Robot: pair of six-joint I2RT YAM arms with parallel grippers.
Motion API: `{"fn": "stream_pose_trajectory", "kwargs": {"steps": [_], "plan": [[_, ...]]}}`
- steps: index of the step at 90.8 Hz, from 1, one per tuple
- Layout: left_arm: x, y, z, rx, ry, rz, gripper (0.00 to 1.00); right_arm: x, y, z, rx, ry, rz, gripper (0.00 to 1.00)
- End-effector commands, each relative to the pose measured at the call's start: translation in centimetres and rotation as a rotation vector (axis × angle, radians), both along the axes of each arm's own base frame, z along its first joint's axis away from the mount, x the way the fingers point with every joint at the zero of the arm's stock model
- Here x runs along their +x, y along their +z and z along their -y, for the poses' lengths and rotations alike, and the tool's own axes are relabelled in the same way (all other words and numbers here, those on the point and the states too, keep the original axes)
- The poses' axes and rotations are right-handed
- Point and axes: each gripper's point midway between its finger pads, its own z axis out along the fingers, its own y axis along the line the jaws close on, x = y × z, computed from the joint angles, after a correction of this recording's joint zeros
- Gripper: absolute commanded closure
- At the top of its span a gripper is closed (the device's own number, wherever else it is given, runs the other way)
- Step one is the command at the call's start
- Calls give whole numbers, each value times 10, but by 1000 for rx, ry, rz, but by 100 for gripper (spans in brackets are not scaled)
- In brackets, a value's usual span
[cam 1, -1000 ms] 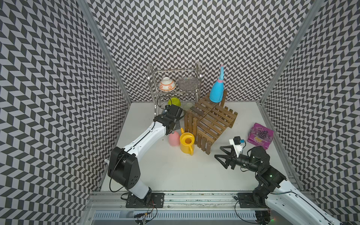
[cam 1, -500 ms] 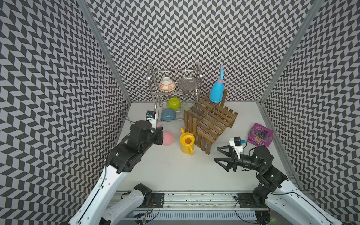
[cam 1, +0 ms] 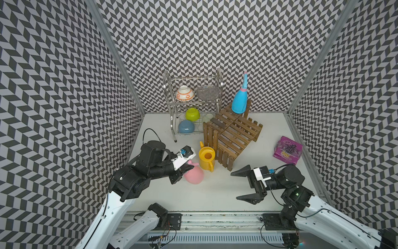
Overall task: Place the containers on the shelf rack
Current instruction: 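Pick up a container from the center of the board.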
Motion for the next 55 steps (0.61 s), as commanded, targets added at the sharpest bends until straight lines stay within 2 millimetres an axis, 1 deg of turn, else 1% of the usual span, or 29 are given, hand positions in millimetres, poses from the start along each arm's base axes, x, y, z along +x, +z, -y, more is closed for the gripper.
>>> {"fn": "stream_pose_trajectory", "kwargs": {"steps": [1, 7, 12, 14, 15, 19, 25, 31, 35, 42, 49, 55], "plan": [[-21, 14, 19, -19, -179, 36, 100, -4, 1, -15, -36, 31, 49, 15], [-25, 12, 31, -4, -225, 24, 100, 3, -3, -25, -65, 3, 29, 16], [-26, 11, 39, 11, -253, 20, 100, 13, -4, -31, -82, -45, 16, 17], [-27, 11, 42, 13, -264, 22, 100, 20, -5, -34, -97, -78, 1, 17], [-27, 12, 44, 14, -269, 23, 100, 20, -5, -34, -97, -78, 1, 17], [-27, 13, 50, 15, -289, 32, 100, 32, -7, -37, -119, -140, -16, 17], [-26, 18, 61, -3, -321, 44, 100, 42, -9, -38, -143, -185, -31, 17], [-26, 26, 72, -23, -361, 50, 100, 43, -8, -39, -146, -194, -46, 16], [-24, 26, 78, -21, -377, 43, 100, 42, -11, -39, -141, -190, -54, 16], [-21, 22, 86, -7, -379, 16, 100, 45, -13, -38, -115, -205, -69, 17], [-22, 16, 91, 14, -383, -16, 100, 46, -6, -37, -112, -214, -76, 18], [-25, 9, 94, 32, -392, -23, 100, 46, -1, -36, -119, -223, -64, 21]]}}
